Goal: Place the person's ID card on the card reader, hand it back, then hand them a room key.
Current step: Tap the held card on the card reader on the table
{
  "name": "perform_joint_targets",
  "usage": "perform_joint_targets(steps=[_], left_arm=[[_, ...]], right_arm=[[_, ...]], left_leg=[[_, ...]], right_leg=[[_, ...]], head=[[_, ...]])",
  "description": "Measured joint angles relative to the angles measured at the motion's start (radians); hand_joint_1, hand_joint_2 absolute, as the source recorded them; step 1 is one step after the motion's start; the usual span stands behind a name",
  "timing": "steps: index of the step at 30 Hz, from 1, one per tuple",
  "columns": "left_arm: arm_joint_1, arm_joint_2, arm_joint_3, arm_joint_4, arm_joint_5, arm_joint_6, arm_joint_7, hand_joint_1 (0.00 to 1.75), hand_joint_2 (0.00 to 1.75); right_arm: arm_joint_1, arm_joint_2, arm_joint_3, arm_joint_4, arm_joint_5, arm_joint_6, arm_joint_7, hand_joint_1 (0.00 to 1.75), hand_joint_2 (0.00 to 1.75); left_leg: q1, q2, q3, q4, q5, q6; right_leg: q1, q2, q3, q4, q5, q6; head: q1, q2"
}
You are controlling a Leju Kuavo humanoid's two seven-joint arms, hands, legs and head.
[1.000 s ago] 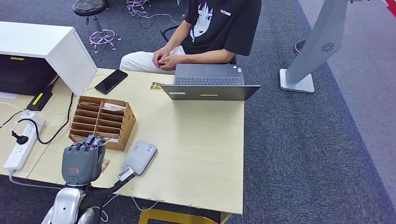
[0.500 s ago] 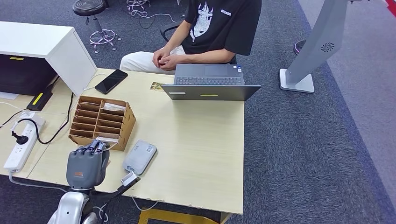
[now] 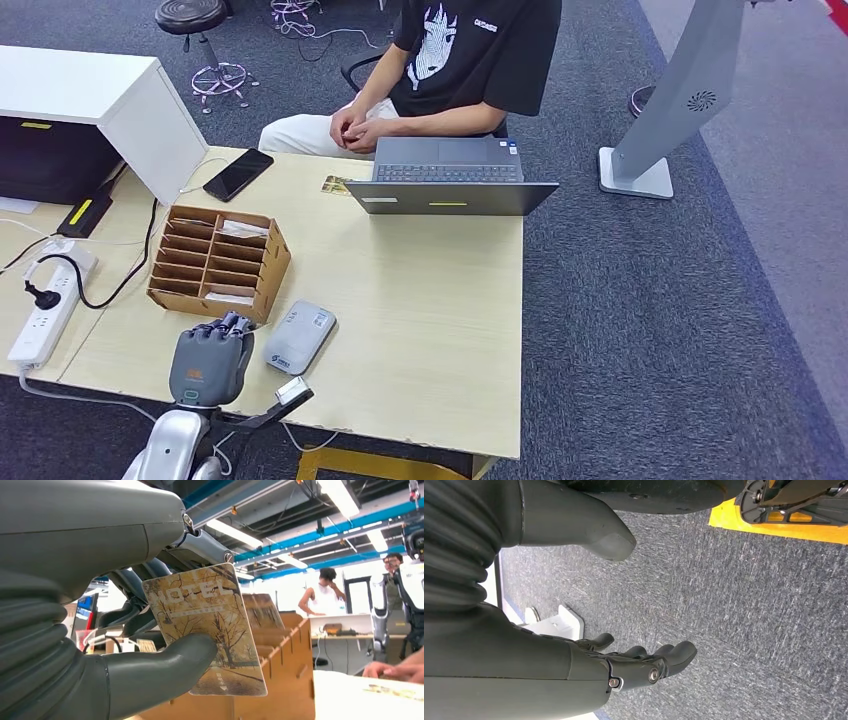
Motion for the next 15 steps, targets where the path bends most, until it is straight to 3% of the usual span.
perform_joint_targets(steps=[15], left_arm=[[-0.018, -0.032, 0.000, 0.100, 0.000, 0.000, -0.020, 1.75, 1.75]], right_arm=[[0.000, 0.000, -0.004, 0.000, -0.012, 0.000, -0.005, 0.00, 1.75]], left_leg=[[0.000, 0.000, 0.000, 0.000, 0.000, 0.000]], right_leg=[[0.000, 0.000, 0.000, 0.000, 0.000, 0.000]], head=[[0.000, 0.000]])
